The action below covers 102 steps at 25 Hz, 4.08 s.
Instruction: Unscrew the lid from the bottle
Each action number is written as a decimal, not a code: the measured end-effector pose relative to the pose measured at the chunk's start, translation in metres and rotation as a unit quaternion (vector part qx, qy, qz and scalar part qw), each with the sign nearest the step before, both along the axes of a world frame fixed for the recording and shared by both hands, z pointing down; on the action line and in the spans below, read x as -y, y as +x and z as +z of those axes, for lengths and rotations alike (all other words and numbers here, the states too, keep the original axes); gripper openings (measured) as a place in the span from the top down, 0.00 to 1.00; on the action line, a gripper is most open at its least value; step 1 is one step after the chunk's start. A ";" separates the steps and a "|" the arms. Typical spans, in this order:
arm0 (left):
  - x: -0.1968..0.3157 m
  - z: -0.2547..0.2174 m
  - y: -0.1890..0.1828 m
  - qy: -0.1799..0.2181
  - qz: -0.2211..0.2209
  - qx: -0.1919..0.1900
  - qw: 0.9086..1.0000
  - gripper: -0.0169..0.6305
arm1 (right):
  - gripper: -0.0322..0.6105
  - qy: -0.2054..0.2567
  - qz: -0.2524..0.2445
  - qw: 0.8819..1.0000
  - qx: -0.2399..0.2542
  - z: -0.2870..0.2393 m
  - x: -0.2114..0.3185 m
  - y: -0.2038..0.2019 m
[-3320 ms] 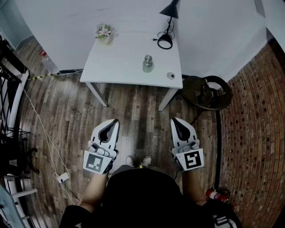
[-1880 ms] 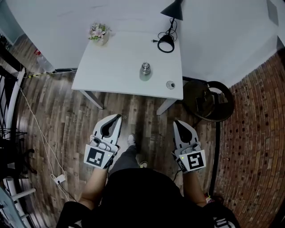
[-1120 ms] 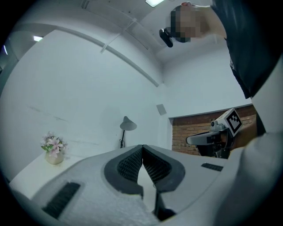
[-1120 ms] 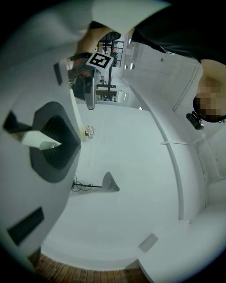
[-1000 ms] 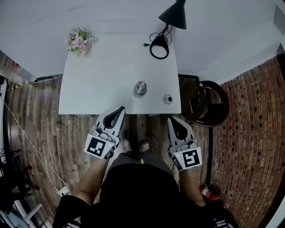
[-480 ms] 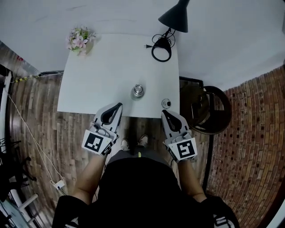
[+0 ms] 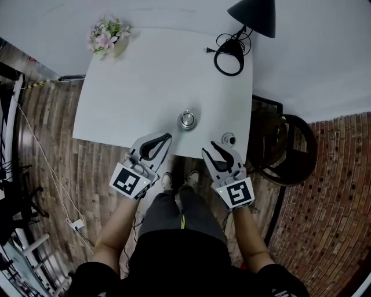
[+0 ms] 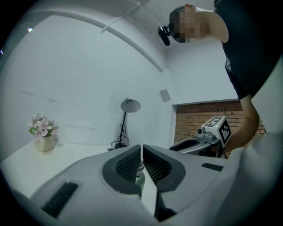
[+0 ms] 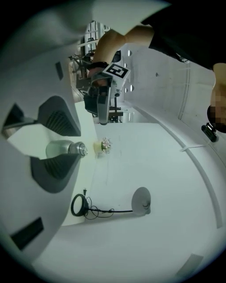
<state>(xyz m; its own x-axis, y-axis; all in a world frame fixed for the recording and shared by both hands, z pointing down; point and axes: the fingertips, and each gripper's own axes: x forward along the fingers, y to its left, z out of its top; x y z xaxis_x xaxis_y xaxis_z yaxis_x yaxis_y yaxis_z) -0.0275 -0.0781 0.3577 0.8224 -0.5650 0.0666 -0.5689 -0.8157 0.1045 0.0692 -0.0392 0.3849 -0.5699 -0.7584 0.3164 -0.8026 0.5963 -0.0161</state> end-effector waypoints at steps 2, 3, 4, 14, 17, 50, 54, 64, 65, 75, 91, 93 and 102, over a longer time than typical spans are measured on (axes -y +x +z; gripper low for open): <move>0.008 0.017 0.005 -0.009 0.015 0.005 1.000 0.94 | 0.71 -0.014 -0.015 1.000 -0.003 0.018 0.009 -0.003; 0.011 0.025 0.008 -0.014 0.022 0.007 1.000 0.94 | 0.69 -0.020 -0.023 1.000 -0.005 0.026 0.012 -0.005; 0.015 0.032 0.010 -0.018 0.027 0.008 0.999 0.93 | 0.66 -0.024 -0.031 0.999 -0.008 0.034 0.017 -0.007; 0.040 0.073 0.045 -0.015 0.104 0.010 0.994 0.52 | 0.50 -0.009 -0.121 0.993 -0.013 0.083 0.056 -0.020; 0.042 0.081 0.054 -0.034 0.126 0.021 0.991 0.49 | 0.47 -0.010 -0.142 0.990 -0.011 0.093 0.061 -0.027; 0.066 0.084 0.075 -0.024 -0.087 0.019 0.996 0.57 | 0.45 0.000 -0.129 0.991 -0.020 0.114 0.090 -0.048; 0.066 0.084 0.075 -0.027 -0.103 0.017 0.994 0.57 | 0.45 0.002 -0.133 0.991 -0.021 0.114 0.090 -0.048; 0.066 0.084 0.075 -0.027 -0.103 0.019 0.994 0.57 | 0.45 0.004 -0.130 0.991 -0.017 0.114 0.090 -0.048; 0.066 0.084 0.075 -0.026 -0.102 0.019 0.994 0.57 | 0.45 0.004 -0.130 0.991 -0.018 0.114 0.090 -0.047; 0.055 0.085 0.080 -0.044 -0.032 -0.012 0.998 0.43 | 0.45 0.014 -0.131 0.991 -0.017 0.116 0.091 -0.047; 0.042 0.077 0.087 -0.028 0.327 0.020 0.944 0.43 | 0.45 -0.001 -0.134 0.991 -0.024 0.115 0.089 -0.048; 0.042 0.077 0.086 -0.032 0.342 0.014 0.939 0.43 | 0.45 -0.001 -0.133 0.991 -0.023 0.115 0.089 -0.048; 0.042 0.079 0.089 -0.030 0.378 0.014 0.925 0.54 | 0.45 -0.001 -0.131 0.991 -0.016 0.115 0.089 -0.047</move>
